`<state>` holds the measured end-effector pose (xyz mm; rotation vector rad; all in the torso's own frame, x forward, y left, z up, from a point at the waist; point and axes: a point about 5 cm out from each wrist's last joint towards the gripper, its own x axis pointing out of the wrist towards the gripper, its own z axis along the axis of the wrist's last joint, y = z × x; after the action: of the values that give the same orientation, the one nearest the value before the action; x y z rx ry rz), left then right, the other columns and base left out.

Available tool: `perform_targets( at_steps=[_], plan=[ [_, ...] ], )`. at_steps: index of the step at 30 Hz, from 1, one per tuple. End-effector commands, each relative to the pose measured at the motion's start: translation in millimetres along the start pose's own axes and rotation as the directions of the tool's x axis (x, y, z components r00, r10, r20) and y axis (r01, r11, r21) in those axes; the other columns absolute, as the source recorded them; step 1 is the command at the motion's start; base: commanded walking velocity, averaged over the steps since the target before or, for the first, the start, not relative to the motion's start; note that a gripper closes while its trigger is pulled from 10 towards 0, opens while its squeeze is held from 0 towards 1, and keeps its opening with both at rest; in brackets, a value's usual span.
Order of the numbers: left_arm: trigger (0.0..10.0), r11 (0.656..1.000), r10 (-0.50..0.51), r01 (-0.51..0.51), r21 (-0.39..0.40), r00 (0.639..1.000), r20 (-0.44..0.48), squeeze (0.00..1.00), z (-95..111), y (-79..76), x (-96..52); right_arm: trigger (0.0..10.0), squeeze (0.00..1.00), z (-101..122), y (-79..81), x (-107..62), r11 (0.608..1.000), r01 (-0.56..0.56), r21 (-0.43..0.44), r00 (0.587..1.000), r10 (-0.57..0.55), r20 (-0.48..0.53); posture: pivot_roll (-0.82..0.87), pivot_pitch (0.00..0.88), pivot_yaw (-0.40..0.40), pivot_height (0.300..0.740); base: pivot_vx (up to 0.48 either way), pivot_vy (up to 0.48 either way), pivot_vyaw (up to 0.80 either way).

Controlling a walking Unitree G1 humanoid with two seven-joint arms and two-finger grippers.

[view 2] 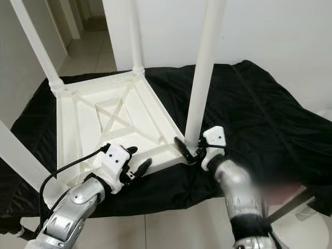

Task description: Building children table

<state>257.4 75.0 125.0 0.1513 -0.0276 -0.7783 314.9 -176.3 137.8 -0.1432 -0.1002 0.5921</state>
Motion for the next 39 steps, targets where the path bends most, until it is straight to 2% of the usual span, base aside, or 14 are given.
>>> perform_targets(
  at_steps=[1,2,3,4,5,9,17,18,19,24,31,34,38,39],
  plan=[
    [10.0,1.0,-0.011,0.011,-0.003,1.0,-0.013,0.0,-1,0.2,-1.9,10.0,0.0,-2,3.8,2.1,1.0,-0.03,-0.009,1.0,0.03,-0.007,-0.03,0.0,0.05,0.74,0.0,0.0,0.0],
    [10.0,1.0,-0.013,0.013,-0.001,1.0,-0.015,0.0,-1,0.3,-1.2,8.2,0.0,-2,3.3,4.4,0.998,-0.055,-0.014,0.998,0.055,-0.015,-0.03,0.0,0.049,0.74,0.0,0.0,0.0],
    [10.0,1.0,-0.013,0.013,-0.001,1.0,-0.015,0.0,-1,0.3,-1.2,8.2,0.0,-2,3.3,4.4,0.998,-0.055,-0.014,0.998,0.055,-0.015,-0.03,0.0,0.049,0.74,0.0,0.0,0.0],
    [10.0,1.0,0.004,-0.003,0.003,1.0,-0.019,0.0,-2,3.3,0.5,0.9,0.0,-2,1.3,8.3,0.997,-0.063,-0.037,0.998,0.062,-0.028,-0.03,0.0,0.048,0.74,0.0,0.0,0.0],
    [10.0,1.0,0.014,-0.014,0.012,1.0,-0.018,0.0,-1,5.4,1.9,0.0,0.0,-3,-0.3,11.4,0.996,-0.069,-0.054,0.997,0.067,-0.038,-0.03,0.0,0.044,0.74,0.0,0.0,0.0],
    [10.0,1.0,0.025,-0.025,0.018,1.0,-0.01,0.0,1,7.5,4.2,0.0,0.0,-4,-2.9,14.2,0.994,-0.084,-0.063,0.995,0.081,-0.051,-0.03,0.0,0.039,0.74,0.0,0.0,0.0],
    [10.0,1.0,0.024,-0.024,0.018,1.0,-0.003,0.0,2,6.8,5.2,0.0,0.0,-12,-5.8,8.8,0.996,-0.092,-0.021,0.994,0.09,-0.06,-0.02,0.0,0.038,0.74,0.0,0.0,0.0],
    [10.0,1.0,0.023,-0.023,0.02,1.0,-0.007,0.0,2,6.5,4.5,3.6,0.0,-13,-6.0,7.7,0.996,-0.084,-0.012,0.995,0.083,-0.058,-0.03,0.0,0.039,0.74,0.0,0.0,0.0],
    [10.0,0.999,0.02,-0.02,0.027,1.0,-0.014,0.0,0,6.1,3.8,10.0,0.0,-13,-4.6,6.3,0.997,-0.077,0.02,0.996,0.078,-0.048,-0.03,0.0,0.038,0.74,0.0,0.0,0.0],
    [10.0,1.0,0.015,-0.014,0.023,1.0,-0.024,0.0,-2,5.0,2.0,10.0,0.0,-15,0.8,3.9,0.997,-0.036,0.071,0.999,0.038,-0.037,-0.04,0.0,0.042,0.74,0.0,0.0,0.0],
    [10.0,1.0,0.015,-0.015,0.022,1.0,-0.017,0.0,0,5.6,2.2,10.0,0.0,-17,9.2,3.9,0.996,0.054,0.075,0.998,-0.051,-0.043,-0.04,0.0,0.045,0.74,0.0,0.0,0.0],
    [10.0,1.0,0.018,-0.017,0.022,1.0,-0.01,0.0,1,6.9,2.7,10.0,0.0,-16,20.9,2.9,0.978,0.176,0.111,0.984,-0.174,-0.032,-0.05,0.0,0.049,0.74,0.0,0.0,0.0],
    [10.0,1.0,0.018,-0.017,0.017,1.0,-0.008,0.0,2,6.0,2.5,10.0,0.0,-15,27.7,0.6,0.962,0.249,0.113,0.968,-0.245,-0.043,-0.05,0.0,0.053,0.74,0.0,0.0,0.0],
    [10.0,1.0,0.015,-0.015,0.017,1.0,-0.009,0.0,2,5.3,2.5,10.0,0.0,-16,29.7,-0.3,0.948,0.299,0.108,0.954,-0.294,-0.053,-0.05,0.0,0.053,0.74,0.0,0.0,0.0]
  ],
)
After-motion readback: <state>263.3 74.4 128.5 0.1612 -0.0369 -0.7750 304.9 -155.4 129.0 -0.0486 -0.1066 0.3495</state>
